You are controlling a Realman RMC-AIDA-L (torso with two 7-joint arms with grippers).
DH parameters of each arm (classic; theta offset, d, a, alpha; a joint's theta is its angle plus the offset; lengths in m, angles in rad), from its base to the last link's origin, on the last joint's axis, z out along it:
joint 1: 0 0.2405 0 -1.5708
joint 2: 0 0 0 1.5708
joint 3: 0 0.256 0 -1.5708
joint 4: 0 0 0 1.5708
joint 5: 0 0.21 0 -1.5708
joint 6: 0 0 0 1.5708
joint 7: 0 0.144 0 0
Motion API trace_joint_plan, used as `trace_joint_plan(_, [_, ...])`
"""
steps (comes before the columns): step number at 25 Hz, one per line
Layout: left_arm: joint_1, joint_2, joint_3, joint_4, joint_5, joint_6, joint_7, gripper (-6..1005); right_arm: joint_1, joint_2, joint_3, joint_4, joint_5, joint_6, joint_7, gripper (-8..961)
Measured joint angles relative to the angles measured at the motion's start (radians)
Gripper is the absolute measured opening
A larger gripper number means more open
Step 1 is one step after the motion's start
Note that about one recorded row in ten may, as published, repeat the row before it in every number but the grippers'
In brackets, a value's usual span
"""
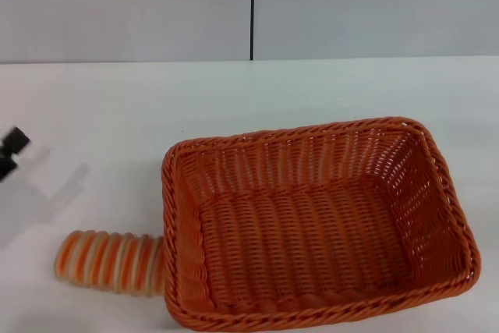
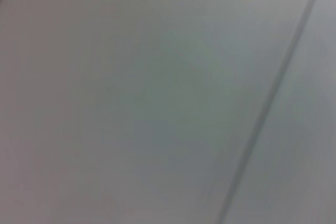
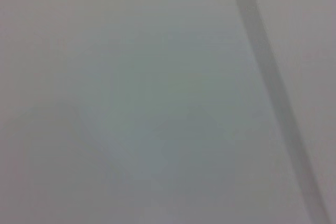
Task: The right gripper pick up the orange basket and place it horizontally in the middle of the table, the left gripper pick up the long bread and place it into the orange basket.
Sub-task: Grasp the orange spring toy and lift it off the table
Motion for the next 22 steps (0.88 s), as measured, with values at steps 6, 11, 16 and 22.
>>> trace_joint_plan(6, [0.015,-0.012,0.142,0.083,0.0,-0.008,0.005,811,-0.028,0.023,0.114,0.03,0.024,-0.104,-0.003,513])
trace_joint_plan(11, [0.041,-0.011,0.186,0.086,0.023,-0.064,0.005,811,-0.029,0.021,0.139,0.046,0.028,-0.147,-0.001,513])
trace_joint_plan(16, [0.048,-0.011,0.186,0.086,0.055,-0.07,0.005,811,-0.021,0.022,0.14,0.051,0.03,-0.171,-0.001,513])
trace_joint_plan(22, [0.059,-0.008,0.186,0.087,0.119,-0.087,0.003,811,-0.007,0.022,0.134,0.069,0.027,-0.183,-0.004,513])
